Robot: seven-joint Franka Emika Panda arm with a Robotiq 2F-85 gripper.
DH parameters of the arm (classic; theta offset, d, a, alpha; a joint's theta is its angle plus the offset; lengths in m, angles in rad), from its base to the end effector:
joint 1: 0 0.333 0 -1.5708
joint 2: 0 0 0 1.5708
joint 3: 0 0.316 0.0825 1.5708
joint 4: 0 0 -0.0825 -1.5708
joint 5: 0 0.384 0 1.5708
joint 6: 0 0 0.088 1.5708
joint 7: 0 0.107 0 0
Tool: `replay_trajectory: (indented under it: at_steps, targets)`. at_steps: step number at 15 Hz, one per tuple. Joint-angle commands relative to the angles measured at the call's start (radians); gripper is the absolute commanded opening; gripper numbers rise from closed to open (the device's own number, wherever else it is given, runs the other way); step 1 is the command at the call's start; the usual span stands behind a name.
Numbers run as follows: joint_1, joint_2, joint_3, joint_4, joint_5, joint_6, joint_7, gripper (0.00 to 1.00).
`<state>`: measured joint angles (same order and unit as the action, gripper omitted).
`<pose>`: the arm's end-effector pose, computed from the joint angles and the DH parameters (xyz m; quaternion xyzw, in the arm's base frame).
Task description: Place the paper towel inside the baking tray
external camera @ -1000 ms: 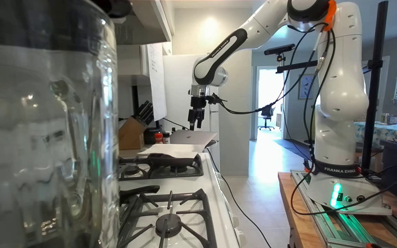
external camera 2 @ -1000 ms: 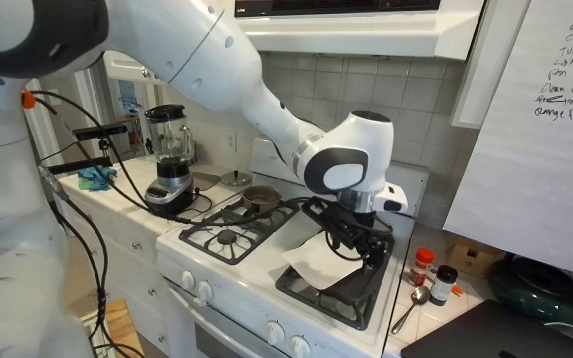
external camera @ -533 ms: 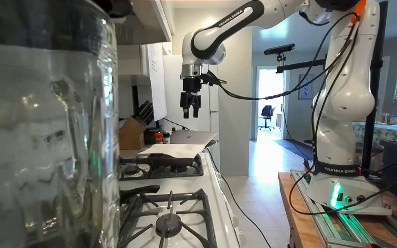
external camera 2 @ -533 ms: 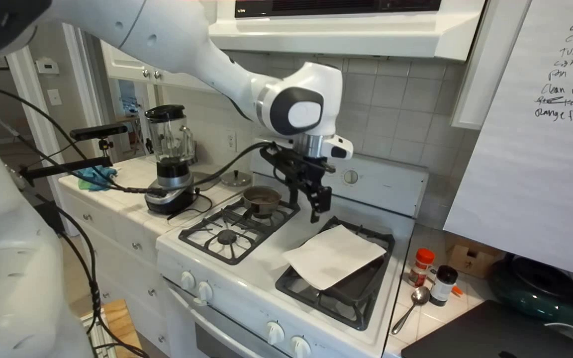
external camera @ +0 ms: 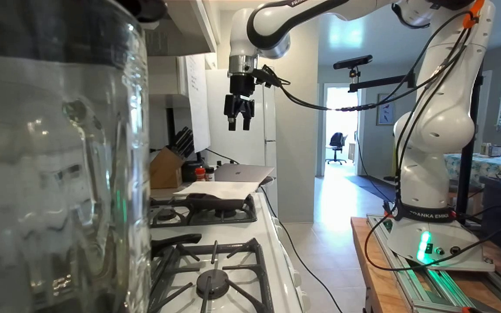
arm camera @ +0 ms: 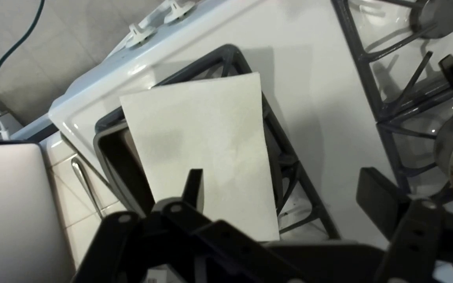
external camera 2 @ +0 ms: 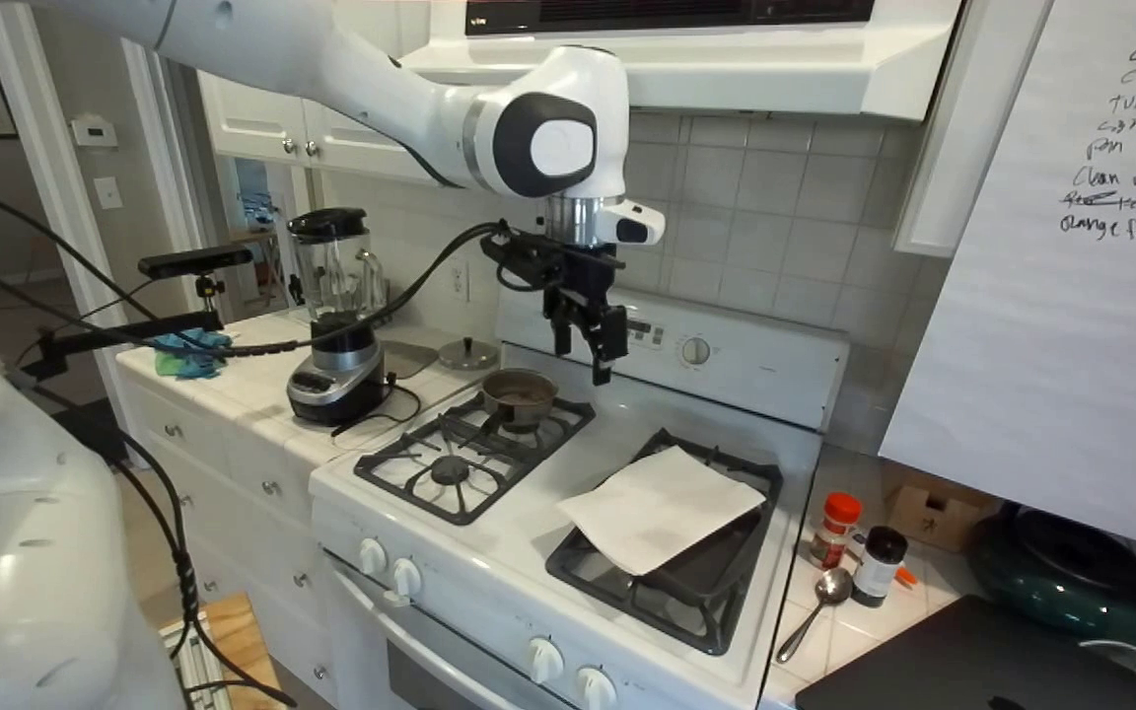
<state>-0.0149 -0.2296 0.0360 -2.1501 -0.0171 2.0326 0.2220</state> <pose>0.4968 0.0105 0.5089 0.9936 -0.0970 0.0570 0.0051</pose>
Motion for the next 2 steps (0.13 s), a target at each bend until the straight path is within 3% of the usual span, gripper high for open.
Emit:
replay_trajectory:
  at_steps: [1,2]
  targets:
    - [0.0,-0.002,0.0,0.001,-0.014,0.015,0.009,1.0]
    - [0.0,-0.003,0.0,0.001,-0.019,0.023,0.013,1.0]
